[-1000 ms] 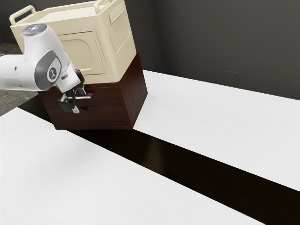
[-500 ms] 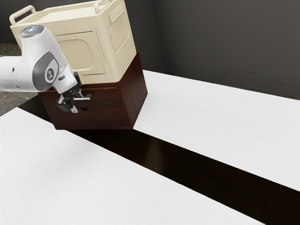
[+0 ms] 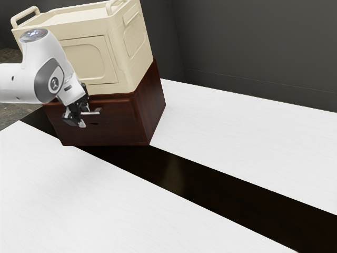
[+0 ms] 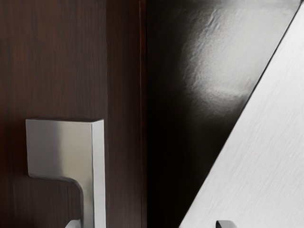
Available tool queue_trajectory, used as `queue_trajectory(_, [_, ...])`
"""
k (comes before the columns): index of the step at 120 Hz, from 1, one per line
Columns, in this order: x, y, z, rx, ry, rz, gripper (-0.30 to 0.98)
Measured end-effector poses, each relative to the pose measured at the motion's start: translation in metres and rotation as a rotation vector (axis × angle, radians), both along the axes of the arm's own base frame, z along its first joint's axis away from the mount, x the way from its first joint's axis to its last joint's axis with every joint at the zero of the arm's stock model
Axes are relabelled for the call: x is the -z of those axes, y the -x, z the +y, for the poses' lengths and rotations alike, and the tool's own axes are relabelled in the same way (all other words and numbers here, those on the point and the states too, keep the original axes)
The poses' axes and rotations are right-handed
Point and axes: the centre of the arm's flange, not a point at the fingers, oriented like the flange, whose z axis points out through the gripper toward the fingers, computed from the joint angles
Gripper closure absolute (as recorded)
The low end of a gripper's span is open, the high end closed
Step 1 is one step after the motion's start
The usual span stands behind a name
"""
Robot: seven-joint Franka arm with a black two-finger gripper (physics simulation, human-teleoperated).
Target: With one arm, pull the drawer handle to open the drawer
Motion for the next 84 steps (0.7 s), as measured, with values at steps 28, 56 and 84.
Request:
queue_trajectory(28, [-0.002, 0.017, -0.009, -0.014, 0.03, 0.009, 0.41])
queue_trajectory(56, [-0.003, 0.041, -0.016, -0.029, 0.05, 0.013, 0.41])
queue_trajectory(84, [-0.002, 0.063, -0.027, -0.035, 0.055, 0.008, 0.4])
